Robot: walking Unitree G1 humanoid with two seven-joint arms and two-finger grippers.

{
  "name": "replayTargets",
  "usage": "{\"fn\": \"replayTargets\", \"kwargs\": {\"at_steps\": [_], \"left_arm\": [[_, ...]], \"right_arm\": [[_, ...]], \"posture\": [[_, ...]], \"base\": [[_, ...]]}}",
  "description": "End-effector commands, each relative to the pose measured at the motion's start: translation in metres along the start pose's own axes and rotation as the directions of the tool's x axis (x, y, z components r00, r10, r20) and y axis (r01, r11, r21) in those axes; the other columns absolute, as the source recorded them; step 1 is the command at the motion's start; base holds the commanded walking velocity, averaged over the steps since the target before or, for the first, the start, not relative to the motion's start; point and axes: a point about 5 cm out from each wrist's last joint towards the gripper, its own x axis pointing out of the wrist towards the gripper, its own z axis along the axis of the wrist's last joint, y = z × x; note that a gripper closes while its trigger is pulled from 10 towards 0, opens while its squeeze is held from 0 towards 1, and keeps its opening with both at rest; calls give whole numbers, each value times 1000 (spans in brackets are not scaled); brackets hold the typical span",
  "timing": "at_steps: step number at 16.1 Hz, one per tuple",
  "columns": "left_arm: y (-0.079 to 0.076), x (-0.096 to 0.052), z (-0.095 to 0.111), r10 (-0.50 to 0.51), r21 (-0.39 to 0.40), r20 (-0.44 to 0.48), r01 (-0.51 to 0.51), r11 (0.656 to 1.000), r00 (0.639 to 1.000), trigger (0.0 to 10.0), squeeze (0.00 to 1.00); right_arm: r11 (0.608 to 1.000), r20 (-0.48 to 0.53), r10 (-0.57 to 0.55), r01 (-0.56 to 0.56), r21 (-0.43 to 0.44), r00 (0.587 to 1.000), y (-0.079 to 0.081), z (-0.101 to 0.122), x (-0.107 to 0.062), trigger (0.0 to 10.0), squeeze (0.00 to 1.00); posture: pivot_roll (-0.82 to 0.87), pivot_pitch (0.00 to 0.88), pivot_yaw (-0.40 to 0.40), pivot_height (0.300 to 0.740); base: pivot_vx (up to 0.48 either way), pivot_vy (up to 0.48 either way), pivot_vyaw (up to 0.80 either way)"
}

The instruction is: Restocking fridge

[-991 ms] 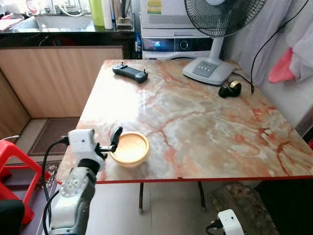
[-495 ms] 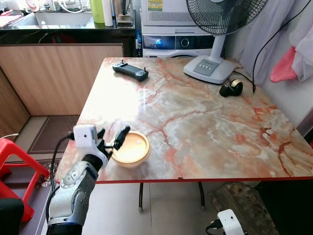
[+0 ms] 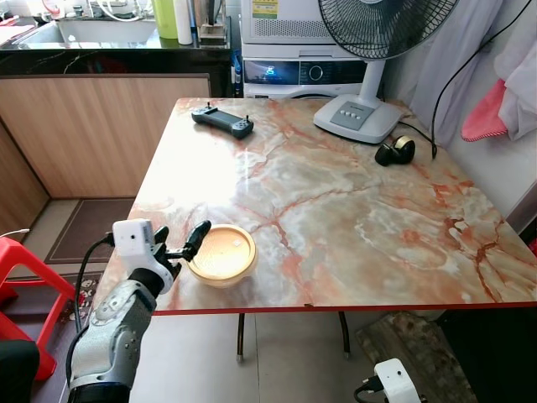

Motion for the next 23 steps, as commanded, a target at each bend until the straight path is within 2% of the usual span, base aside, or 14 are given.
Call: {"fn": "replayTargets", "kwargs": {"at_steps": [1,4,6,9,14,23], "left_arm": [[2,0,-1,-5,-31,-10,5,999,1000,10000,0],[8,-1,-9,19,-47,-35,-21,999,999,10000,0],[12,-1,-10,30,-84,-28,-32,996,999,10000,0],[13,0,-16,10,-116,-40,-14,993,999,10000,0],[3,9,-28,-66,-194,-57,54,979,996,10000,0],[-2,16,-37,-121,-206,-78,103,973,990,10000,0]], "right_arm": [[1000,2,-5,5,-15,1000,-4,1,-1,10000,0],[1000,-1,-6,6,-22,1000,-5,1,-1,10000,0],[1000,-3,-8,8,-28,1000,-6,0,-1,10000,0],[999,-6,-11,11,-34,1000,-9,-1,-2,10000,0],[999,-3,-13,13,-36,1000,-10,-1,-2,10000,0],[999,1,-19,19,-31,1000,-11,1,-2,10000,0]], "posture": [[83,0,-59,740],[82,0,-64,740],[82,0,-69,740],[75,0,-79,740],[66,0,-83,740],[60,0,-88,740]], "base": [[0,0,0],[0,0,0],[0,0,0],[0,0,0],[0,0,0],[0,0,0]]}}
